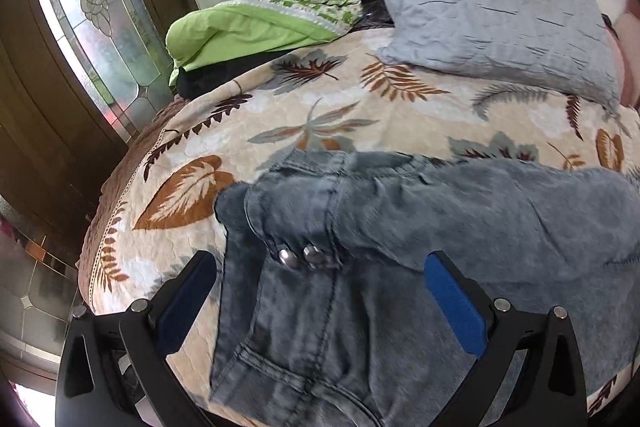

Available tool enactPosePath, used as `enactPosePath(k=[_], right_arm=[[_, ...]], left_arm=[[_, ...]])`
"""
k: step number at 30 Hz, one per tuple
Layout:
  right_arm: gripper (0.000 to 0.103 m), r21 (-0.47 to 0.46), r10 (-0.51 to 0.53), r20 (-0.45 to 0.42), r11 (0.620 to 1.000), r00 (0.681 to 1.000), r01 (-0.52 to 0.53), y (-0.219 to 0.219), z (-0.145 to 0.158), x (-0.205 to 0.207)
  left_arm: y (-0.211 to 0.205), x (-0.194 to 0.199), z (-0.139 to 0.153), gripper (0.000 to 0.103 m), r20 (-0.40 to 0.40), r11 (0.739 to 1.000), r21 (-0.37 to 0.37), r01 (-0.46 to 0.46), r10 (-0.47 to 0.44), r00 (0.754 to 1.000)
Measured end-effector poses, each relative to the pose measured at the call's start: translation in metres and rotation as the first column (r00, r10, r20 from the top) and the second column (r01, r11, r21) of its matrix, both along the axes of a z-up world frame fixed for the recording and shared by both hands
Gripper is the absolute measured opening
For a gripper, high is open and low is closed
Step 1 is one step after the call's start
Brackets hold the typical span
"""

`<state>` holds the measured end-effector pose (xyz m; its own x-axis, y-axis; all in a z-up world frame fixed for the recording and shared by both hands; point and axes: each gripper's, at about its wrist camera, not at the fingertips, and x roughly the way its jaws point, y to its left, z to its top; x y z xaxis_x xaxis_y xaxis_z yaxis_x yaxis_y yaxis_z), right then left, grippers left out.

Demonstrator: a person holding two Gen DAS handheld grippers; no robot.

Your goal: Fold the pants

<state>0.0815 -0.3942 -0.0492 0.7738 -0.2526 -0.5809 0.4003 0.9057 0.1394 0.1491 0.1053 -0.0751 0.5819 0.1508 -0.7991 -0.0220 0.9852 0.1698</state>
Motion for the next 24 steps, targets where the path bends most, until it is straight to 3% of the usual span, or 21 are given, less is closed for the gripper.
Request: enactPosePath(k=[7,10,14,20,24], right_arm=[[0.102,0.146,0.056,-0.096,0.988,0.994,-0.042,-0.046,-0.025,0.067],[0.101,0.195,0.078,-0.116,0.979,0.99,-0.054,-0.057,-0.034,0.084],[0.099,0.245,0.096,-0.138,0.968,0.986,-0.06,-0.069,-0.046,0.1],[0.097,0.321,0.12,-0.146,0.945,0.982,-0.068,-0.08,-0.057,0.11],[0.095,0.331,0.124,-0.151,0.941,0.981,-0.068,-0.083,-0.061,0.115]], left_arm=[[0.026,0.075,-0.013,0.103,-0.137,1.0,-0.028,0.008,-0.012,0.99],[0.041,0.108,-0.026,0.103,-0.226,0.998,-0.049,-0.032,0.02,0.974],[0.056,0.141,-0.036,0.103,-0.286,0.994,-0.071,-0.088,0.064,0.956],[0.076,0.17,-0.051,0.103,-0.354,0.963,-0.199,-0.184,0.104,0.93],[0.068,0.179,-0.066,0.087,-0.421,0.952,-0.255,-0.171,0.05,0.906]])
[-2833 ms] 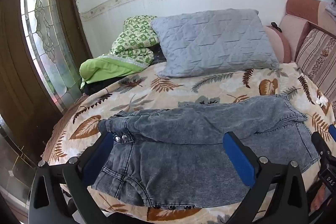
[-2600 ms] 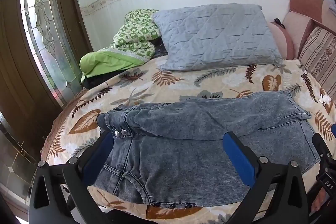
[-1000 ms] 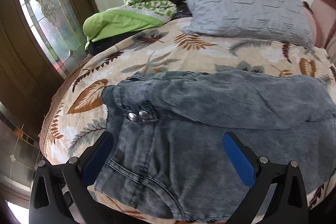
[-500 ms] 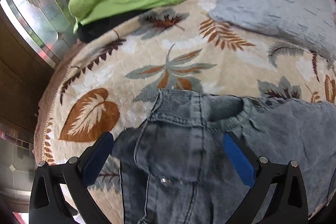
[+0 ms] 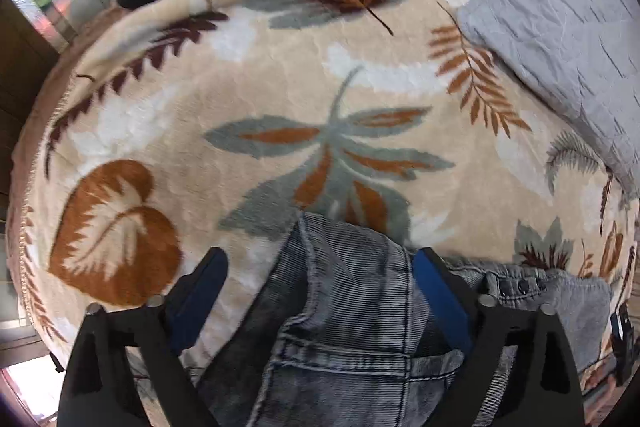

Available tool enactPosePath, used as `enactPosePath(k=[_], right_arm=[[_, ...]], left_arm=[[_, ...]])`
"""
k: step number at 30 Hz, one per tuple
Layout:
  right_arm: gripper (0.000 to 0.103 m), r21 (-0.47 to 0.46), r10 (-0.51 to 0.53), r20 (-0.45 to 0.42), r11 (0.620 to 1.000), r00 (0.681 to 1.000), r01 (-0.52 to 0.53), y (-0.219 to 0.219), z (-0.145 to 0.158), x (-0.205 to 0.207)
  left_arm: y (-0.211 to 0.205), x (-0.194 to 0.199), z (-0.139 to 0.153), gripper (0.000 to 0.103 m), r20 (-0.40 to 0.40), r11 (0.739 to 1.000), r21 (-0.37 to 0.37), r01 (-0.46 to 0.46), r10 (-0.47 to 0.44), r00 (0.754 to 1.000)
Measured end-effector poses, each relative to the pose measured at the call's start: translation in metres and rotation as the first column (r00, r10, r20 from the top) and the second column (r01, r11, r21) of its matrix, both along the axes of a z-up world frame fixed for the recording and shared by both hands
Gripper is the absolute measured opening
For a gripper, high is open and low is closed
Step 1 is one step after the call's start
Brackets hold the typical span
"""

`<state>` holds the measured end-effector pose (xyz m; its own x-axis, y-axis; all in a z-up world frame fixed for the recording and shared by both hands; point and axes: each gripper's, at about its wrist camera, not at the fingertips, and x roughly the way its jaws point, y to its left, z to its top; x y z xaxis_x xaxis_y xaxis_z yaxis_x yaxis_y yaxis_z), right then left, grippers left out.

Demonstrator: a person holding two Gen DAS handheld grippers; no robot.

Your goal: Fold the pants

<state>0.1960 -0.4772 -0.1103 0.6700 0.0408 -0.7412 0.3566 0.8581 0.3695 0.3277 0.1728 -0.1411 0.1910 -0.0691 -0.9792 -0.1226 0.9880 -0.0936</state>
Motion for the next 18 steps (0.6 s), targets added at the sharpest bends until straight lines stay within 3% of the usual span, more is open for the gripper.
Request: enactPosePath(k=[3,5,9,10,13,15,18], right_arm=[[0.093,0.025,0.003,-0.002,1.0,1.0,-0.003,-0.002,-0.003,0.002],[0.091,0.025,0.009,-0.004,1.0,1.0,-0.009,-0.003,-0.004,0.004],[0.083,0.057,0.031,-0.004,0.998,1.0,-0.03,-0.006,-0.006,0.007],[0.083,0.069,0.034,-0.001,0.997,0.999,-0.034,-0.007,-0.006,0.007],[0.083,0.1,0.039,0.004,0.994,0.999,-0.04,-0.013,-0.008,0.008],[0.083,0.117,0.047,0.002,0.992,0.999,-0.047,-0.016,-0.01,0.009],[0.083,0.14,0.046,-0.003,0.989,0.999,-0.045,-0.019,-0.014,0.012]], left_arm=[[-0.013,0.001,-0.014,0.069,-0.054,0.998,0.019,0.055,-0.054,0.997],[-0.017,0.002,-0.013,0.066,-0.041,0.997,0.027,0.071,-0.07,0.997],[-0.022,0.005,-0.009,0.035,-0.034,0.996,-0.032,0.084,-0.085,0.996],[-0.026,0.005,-0.007,0.031,-0.028,0.995,-0.033,0.098,-0.099,0.995],[-0.04,0.003,-0.003,0.031,-0.016,0.988,0.01,0.152,-0.152,0.988],[-0.046,0.004,-0.005,0.038,-0.034,0.985,0.014,0.172,-0.171,0.985],[-0.044,0.009,-0.01,0.042,-0.048,0.99,-0.013,0.139,-0.14,0.989]])
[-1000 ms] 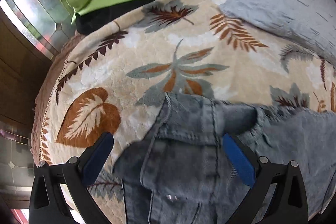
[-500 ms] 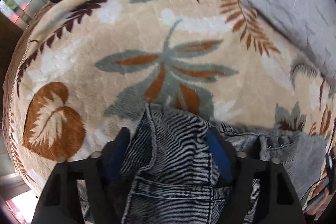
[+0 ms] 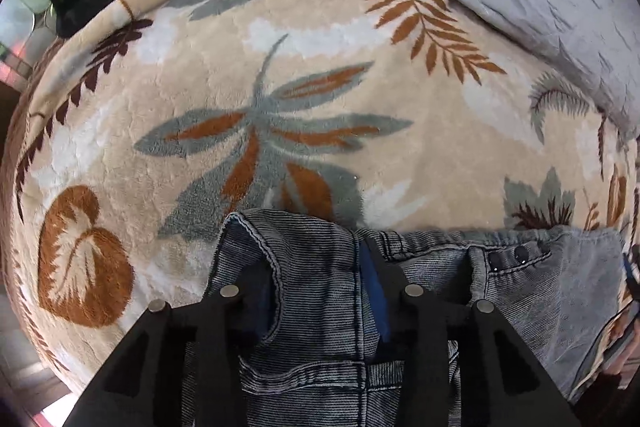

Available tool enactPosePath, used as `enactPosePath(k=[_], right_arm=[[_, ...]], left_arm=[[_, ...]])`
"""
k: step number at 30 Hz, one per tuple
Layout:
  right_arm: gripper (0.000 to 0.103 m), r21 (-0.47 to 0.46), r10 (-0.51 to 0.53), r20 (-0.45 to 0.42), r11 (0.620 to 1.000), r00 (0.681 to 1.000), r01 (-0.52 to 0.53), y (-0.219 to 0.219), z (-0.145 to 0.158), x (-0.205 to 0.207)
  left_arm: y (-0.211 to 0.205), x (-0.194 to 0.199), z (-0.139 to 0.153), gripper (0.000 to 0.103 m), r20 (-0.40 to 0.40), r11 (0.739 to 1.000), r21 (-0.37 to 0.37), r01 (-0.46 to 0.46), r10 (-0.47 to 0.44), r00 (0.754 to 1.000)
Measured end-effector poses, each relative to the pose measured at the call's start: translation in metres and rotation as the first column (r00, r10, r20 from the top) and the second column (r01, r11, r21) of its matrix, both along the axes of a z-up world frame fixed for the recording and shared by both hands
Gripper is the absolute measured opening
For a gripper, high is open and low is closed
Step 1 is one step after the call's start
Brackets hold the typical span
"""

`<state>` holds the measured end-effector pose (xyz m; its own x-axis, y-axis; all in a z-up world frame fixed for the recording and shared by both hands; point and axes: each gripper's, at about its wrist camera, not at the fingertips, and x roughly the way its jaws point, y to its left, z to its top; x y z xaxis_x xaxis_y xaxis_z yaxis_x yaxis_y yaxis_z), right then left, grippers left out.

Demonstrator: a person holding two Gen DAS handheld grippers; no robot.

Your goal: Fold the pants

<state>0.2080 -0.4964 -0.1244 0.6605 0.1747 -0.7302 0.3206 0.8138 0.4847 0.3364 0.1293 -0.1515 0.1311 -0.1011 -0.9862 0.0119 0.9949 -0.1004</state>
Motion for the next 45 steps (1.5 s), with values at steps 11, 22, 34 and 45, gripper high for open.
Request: enactPosePath(k=[11,22,34,45], right_arm=[[0.033,-0.165,0.031,-0.077,0.985,0.997,-0.043,0.021,-0.015,0.031],[0.02,-0.164,-0.018,0.185,0.985,0.983,0.049,0.027,0.055,-0.037],[0.015,0.019,-0.044,0.305,0.999,0.951,0.04,0.026,0.079,-0.134],[0.087,0.052,-0.078,0.145,0.996,0.986,0.071,0.015,0.064,-0.056]], left_arm=[[-0.016,-0.001,0.017,0.005,0.098,0.995,0.093,0.027,-0.036,0.995],[0.021,-0.048,0.102,0.003,0.298,0.998,-0.053,-0.016,0.031,0.954],[0.058,-0.153,0.129,0.003,0.383,0.985,-0.165,0.057,0.011,0.924],[0.053,-0.151,0.134,0.003,0.39,0.984,-0.173,0.049,0.023,0.921]])
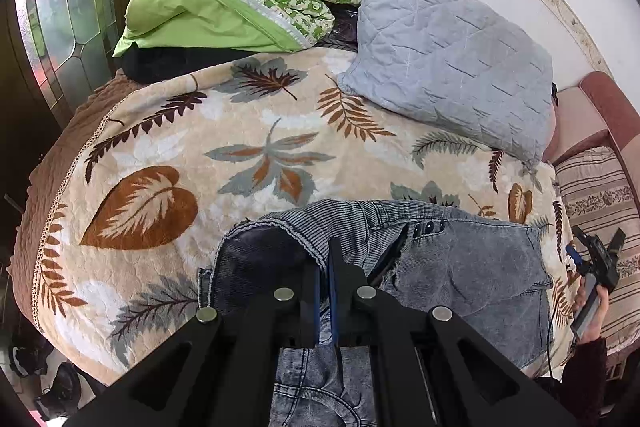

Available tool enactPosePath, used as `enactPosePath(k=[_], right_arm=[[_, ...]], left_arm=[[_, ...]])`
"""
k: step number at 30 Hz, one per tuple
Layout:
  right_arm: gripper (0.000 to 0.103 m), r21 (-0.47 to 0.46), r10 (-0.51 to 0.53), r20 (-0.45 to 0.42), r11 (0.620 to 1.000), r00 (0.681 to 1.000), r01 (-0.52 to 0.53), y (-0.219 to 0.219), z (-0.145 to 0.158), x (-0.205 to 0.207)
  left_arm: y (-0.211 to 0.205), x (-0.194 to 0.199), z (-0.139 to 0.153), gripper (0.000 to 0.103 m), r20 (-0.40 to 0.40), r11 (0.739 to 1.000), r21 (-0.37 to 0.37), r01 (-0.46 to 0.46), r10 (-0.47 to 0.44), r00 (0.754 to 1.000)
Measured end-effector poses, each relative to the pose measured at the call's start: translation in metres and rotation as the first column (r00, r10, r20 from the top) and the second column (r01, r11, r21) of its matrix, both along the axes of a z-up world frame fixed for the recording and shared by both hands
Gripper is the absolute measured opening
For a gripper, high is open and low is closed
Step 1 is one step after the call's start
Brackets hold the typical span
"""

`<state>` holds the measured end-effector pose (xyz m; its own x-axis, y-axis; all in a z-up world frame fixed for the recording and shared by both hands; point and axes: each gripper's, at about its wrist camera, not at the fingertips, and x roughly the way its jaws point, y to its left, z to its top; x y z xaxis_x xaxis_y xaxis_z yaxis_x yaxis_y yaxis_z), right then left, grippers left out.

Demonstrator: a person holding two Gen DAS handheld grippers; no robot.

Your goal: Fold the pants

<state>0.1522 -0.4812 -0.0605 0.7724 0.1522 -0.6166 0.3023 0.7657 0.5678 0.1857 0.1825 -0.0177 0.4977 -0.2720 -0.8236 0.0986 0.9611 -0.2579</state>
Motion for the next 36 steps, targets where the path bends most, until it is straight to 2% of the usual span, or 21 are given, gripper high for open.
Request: enactPosePath(k=[2,6,7,8,9,11,12,13,16,18,20,25,28,30,34,36], right_arm=[[0.087,-0.044,-0.012,-0.073,0.999,0.997,0.009,-0.001,-0.009,0.023],[0.084,-0.051,0.049,-0.235,0.997,0.971,-0.062,0.0,-0.046,0.075],[0.079,-0.069,0.063,-0.279,0.994,0.958,-0.085,0.003,-0.057,0.088],[0.072,-0.075,0.081,-0.297,0.991,0.951,-0.108,0.006,-0.065,0.095],[0.056,-0.08,0.11,-0.315,0.987,0.943,-0.141,0.011,-0.073,0.102],[0.035,-0.166,0.096,-0.345,0.973,0.934,-0.162,0.02,-0.075,0.105],[0.014,-0.176,0.108,-0.331,0.969,0.938,-0.173,0.023,-0.07,0.101],[0.011,-0.162,0.117,-0.314,0.971,0.942,-0.175,0.023,-0.066,0.096],[0.011,-0.221,0.101,-0.203,0.964,0.974,-0.146,0.026,-0.033,0.061],[0.011,-0.228,0.099,-0.141,0.965,0.985,-0.129,0.027,-0.013,0.036],[0.011,-0.228,0.099,-0.069,0.967,0.993,-0.112,0.027,0.007,0.002],[0.011,-0.242,0.095,0.013,0.966,0.995,-0.089,0.021,0.029,-0.074],[0.011,-0.212,0.137,-0.01,0.968,0.991,-0.136,0.023,0.021,-0.115],[0.015,-0.187,0.173,-0.041,0.966,0.984,-0.178,0.024,0.012,-0.14],[0.023,-0.099,0.268,-0.203,0.951,0.942,-0.292,0.029,-0.019,-0.172],[0.025,-0.103,0.291,-0.267,0.939,0.919,-0.328,0.032,-0.028,-0.182]], left_arm=[[0.002,0.002,-0.001,0.003,-0.004,1.0,-0.003,-0.01,0.01,1.0],[0.003,0.007,-0.005,0.003,-0.017,1.0,0.007,-0.028,0.028,0.999],[0.003,0.008,-0.006,0.003,-0.02,0.999,0.01,-0.032,0.032,0.999],[0.003,0.01,-0.006,0.003,-0.023,0.999,0.013,-0.036,0.036,0.999],[0.003,0.012,-0.007,0.003,-0.025,0.999,0.012,-0.04,0.04,0.999],[0.003,0.013,-0.006,0.003,-0.024,0.999,0.003,-0.047,0.047,0.999],[0.004,0.012,-0.005,0.003,-0.021,0.999,-0.002,-0.048,0.048,0.999],[0.004,0.011,-0.003,0.003,-0.017,0.999,-0.01,-0.045,0.045,0.999],[0.007,0.001,0.002,0.003,0.002,0.999,-0.026,-0.042,0.042,0.999],[0.012,-0.009,0.006,0.003,0.016,0.998,-0.041,-0.043,0.043,0.999],[0.021,-0.025,0.008,0.003,0.032,0.997,-0.058,-0.046,0.048,0.998],[0.045,-0.066,-0.003,0.004,0.032,0.995,-0.079,-0.062,0.065,0.997],[0.056,-0.092,-0.024,0.005,-0.012,0.996,-0.059,-0.065,0.064,0.998],[0.065,-0.106,-0.044,0.006,-0.059,0.996,-0.044,-0.083,0.08,0.995],[0.081,-0.115,-0.087,0.012,-0.175,0.992,-0.036,-0.123,0.115,0.978],[0.09,-0.118,-0.102,0.012,-0.217,0.986,0.009,-0.167,0.165,0.962]])
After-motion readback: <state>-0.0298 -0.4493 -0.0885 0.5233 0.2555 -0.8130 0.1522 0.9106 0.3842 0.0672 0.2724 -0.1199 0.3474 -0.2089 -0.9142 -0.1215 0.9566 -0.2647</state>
